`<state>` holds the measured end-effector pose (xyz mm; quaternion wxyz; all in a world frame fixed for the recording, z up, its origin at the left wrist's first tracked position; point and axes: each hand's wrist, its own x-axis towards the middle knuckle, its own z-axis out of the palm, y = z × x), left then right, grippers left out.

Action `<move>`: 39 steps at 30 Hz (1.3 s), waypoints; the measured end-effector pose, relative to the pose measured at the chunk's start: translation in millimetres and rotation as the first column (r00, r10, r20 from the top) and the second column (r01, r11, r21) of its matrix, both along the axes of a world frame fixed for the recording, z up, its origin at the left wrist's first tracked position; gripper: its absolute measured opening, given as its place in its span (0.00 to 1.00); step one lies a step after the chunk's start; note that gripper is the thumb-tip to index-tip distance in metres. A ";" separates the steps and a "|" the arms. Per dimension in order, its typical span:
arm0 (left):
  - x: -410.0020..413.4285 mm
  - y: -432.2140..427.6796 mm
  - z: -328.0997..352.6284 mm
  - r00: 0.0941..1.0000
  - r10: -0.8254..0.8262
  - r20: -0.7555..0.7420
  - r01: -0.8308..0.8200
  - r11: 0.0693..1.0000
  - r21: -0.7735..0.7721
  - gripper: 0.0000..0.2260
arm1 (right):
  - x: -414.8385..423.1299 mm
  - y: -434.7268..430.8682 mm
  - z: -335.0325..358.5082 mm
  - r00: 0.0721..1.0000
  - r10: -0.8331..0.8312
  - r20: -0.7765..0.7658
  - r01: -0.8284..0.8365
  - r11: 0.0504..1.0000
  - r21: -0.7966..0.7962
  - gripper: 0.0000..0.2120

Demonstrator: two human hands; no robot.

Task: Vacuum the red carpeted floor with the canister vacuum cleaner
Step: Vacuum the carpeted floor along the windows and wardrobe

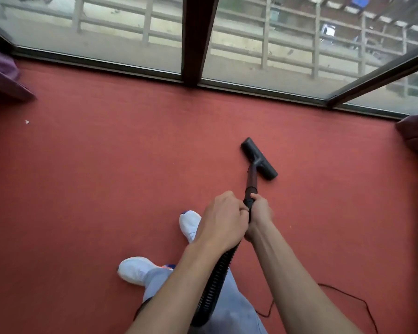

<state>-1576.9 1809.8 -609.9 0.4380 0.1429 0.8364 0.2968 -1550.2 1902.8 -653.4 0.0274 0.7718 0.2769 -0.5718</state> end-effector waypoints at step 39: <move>-74.8 -118.5 11.3 0.788 0.606 0.105 -0.613 0.789 0.046 0.14 | -92.9 -109.5 8.6 0.855 0.479 -0.196 -0.486 0.874 0.018 0.09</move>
